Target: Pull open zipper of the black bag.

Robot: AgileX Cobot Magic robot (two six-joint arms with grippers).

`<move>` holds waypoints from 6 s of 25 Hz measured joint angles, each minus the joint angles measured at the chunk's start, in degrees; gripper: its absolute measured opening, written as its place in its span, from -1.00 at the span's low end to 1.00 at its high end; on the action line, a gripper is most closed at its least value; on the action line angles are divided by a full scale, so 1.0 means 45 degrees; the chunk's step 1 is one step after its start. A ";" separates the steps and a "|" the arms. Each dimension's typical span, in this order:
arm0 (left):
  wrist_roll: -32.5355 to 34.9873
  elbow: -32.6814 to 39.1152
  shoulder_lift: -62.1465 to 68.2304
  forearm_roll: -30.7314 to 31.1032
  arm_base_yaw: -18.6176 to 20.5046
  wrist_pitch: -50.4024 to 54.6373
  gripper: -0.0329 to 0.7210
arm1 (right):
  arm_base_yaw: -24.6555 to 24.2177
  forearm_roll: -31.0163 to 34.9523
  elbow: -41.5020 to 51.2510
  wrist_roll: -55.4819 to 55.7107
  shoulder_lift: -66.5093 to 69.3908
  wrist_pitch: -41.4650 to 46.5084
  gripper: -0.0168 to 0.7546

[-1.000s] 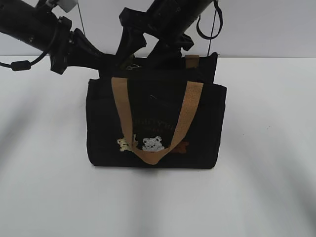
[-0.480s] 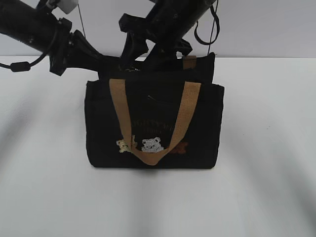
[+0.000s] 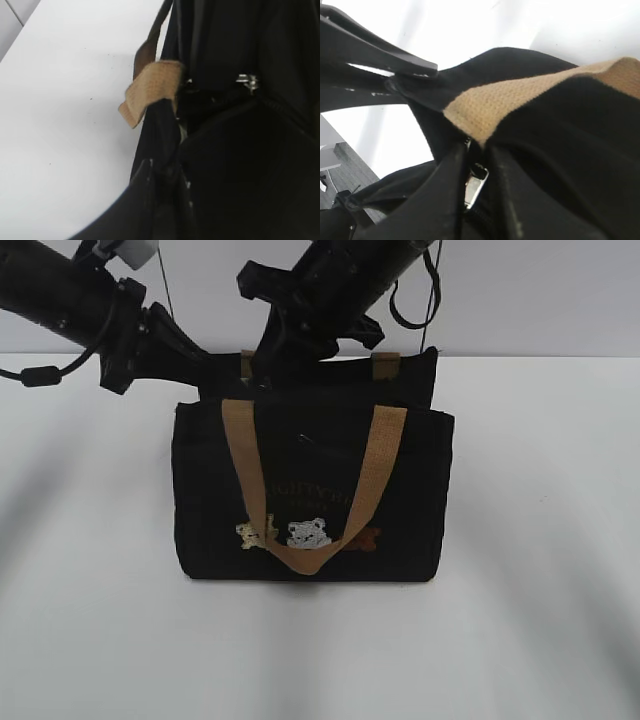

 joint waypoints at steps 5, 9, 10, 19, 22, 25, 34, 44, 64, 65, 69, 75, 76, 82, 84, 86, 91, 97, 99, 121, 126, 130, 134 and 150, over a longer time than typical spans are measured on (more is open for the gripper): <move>0.0000 0.0000 0.0010 0.0000 0.0000 0.0074 -0.77 | 0.0000 0.0089 0.0000 -0.0315 0.0000 -0.0061 -0.82; 0.0000 0.0000 0.0010 0.0000 0.0000 0.0086 -0.77 | 0.0000 0.0035 0.0000 -0.0402 0.0000 -0.0073 -0.82; 0.0000 0.0000 0.0010 0.0000 0.0000 0.0086 -0.77 | 0.0000 -0.0025 0.0000 -0.0412 0.0000 -0.0073 -0.82; 0.0000 0.0000 0.0010 -0.0029 -0.0024 0.0255 -0.77 | 0.0068 -0.1620 0.0000 -0.0434 -0.0558 0.0174 -0.82; 0.0000 0.0000 0.0010 -0.0029 -0.0038 0.0311 -0.77 | 0.0082 -0.1909 0.0000 -0.0393 -0.0623 0.0291 -0.82; 0.0000 0.0000 0.0010 0.0025 -0.0038 0.0355 -0.77 | 0.0082 -0.2103 0.0000 -0.0393 -0.0647 0.0431 -0.82; 0.0000 0.0000 0.0010 0.0364 -0.0055 0.0444 -0.77 | 0.0092 -0.3244 -0.0016 -0.0320 -0.0881 0.0963 -0.82; 0.0000 -0.0029 0.0010 0.0536 -0.0055 0.0456 -0.77 | 0.0092 -0.5889 -0.0016 -0.0015 -0.1596 0.1748 -0.82; -0.0062 -0.0040 0.0010 0.0554 -0.0055 0.0420 -0.77 | 0.0070 -0.7903 -0.0016 0.0200 -0.1810 0.1928 -0.83; -0.0149 -0.0040 0.0010 0.0554 -0.0055 0.0420 -0.77 | 0.0070 -0.7903 -0.0016 0.0200 -0.1833 0.1928 -0.83; -0.1099 -0.0040 -0.0002 0.0571 -0.0055 0.0247 -0.73 | 0.0070 -0.7706 -0.0016 0.0200 -0.1913 0.1940 -0.74; -0.4217 -0.0040 -0.0763 0.1508 -0.0055 -0.0127 0.10 | 0.0070 -0.7477 -0.0016 0.0188 -0.2347 0.1940 0.17; -0.4889 -0.0040 -0.0997 0.1726 -0.0055 -0.0342 0.22 | 0.0070 -0.7477 -0.0016 0.0188 -0.2455 0.1940 0.25; -1.1673 -0.0631 -0.2564 0.5338 -0.0055 -0.1668 0.39 | -0.0219 -0.7704 -0.0016 0.0177 -0.3294 0.1940 0.36; -1.5397 -0.1162 -0.2991 0.7478 -0.0043 -0.1586 0.39 | -0.0659 -0.7704 -0.0016 0.0178 -0.3579 0.1940 0.37; -1.8116 -0.1685 -0.3302 0.9909 -0.0019 -0.0954 0.40 | -0.1327 -0.7743 -0.0016 0.0178 -0.3914 0.1929 0.37; -2.1719 -0.2513 -0.3699 1.3519 0.0398 0.1514 0.40 | -0.2931 -0.7826 -0.0016 0.0015 -0.5007 0.1929 0.37; -2.2165 -0.2262 -0.4782 1.3665 0.1161 0.2500 0.40 | -0.3695 -0.7860 0.0022 -0.0185 -0.6508 0.1942 0.37; -2.2175 -0.1650 -0.5523 1.3587 0.1199 0.2500 0.40 | -0.3695 -0.7562 0.0377 -0.0323 -0.7184 0.1916 0.37; -2.2179 1.0157 -1.9796 1.2587 0.1199 0.1298 0.39 | -0.3695 -0.7263 1.6994 -0.0693 -2.0659 -0.0471 0.37; -2.2179 1.1061 -2.2081 1.2572 0.1199 0.1240 0.39 | -0.3695 -0.7258 1.7779 -0.0693 -2.2671 -0.0407 0.37; -2.2179 1.1236 -2.3296 1.2536 0.1199 0.0876 0.32 | -0.3695 -0.7141 1.8225 -0.0693 -2.3941 -0.0392 0.37; -2.2190 1.1323 -2.4316 1.2527 0.1199 0.0726 0.28 | -0.3695 -0.7083 1.8436 -0.0717 -2.5145 -0.0156 0.37; -2.2190 1.1336 -2.4436 1.2521 0.1199 0.0704 0.26 | -0.3695 -0.7028 1.8685 -0.0730 -2.7617 0.0211 0.37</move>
